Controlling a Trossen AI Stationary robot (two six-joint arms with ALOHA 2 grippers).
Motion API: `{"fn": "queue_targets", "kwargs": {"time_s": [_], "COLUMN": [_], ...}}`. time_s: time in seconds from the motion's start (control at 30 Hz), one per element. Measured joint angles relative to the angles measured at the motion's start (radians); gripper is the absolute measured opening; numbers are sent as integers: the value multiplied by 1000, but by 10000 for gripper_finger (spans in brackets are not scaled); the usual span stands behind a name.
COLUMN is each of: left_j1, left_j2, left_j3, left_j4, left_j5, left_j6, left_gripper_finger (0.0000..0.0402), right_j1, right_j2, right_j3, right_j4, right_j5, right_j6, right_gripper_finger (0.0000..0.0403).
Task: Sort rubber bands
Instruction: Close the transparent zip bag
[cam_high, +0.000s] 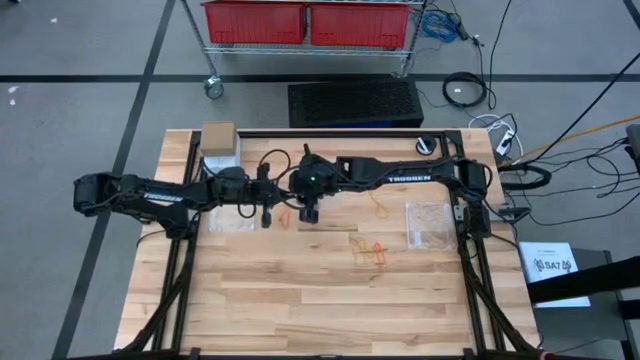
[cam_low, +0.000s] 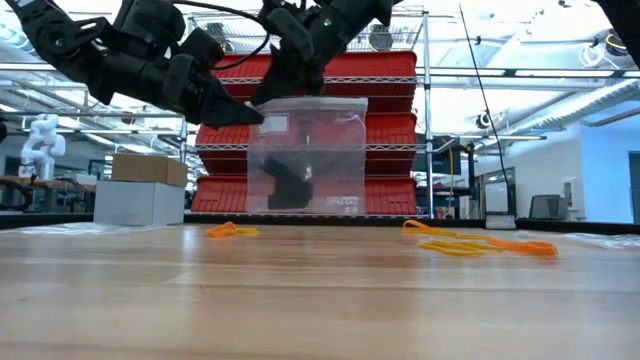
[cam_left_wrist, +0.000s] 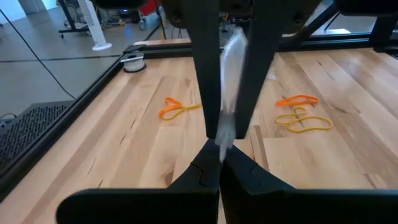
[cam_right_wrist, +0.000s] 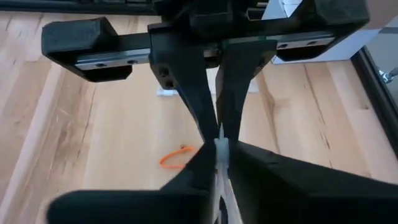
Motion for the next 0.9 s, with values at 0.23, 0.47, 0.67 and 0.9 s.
{"fn": "queue_targets", "kwargs": {"time_s": [0.23, 0.47, 0.67, 0.9], "left_j1": [0, 0, 0, 1], "left_j2": [0, 1, 1, 0], "left_j3": [0, 0, 0, 0], "left_j4": [1, 0, 4, 4], "left_j5": [-4, -5, -5, -5], "left_j6": [-2, -5, -8, -29], "left_gripper_finger": [0, 0, 0, 0], "right_j1": [-3, -3, -4, -4], "right_j2": [-9, -23, -51, -63], "right_j3": [3, 3, 2, 0], "right_j4": [-67, -195, -342, -491], "right_j5": [28, 31, 57, 103], "right_j6": [6, 9, 31, 39], "right_gripper_finger": [16, 12, 12, 11]}}
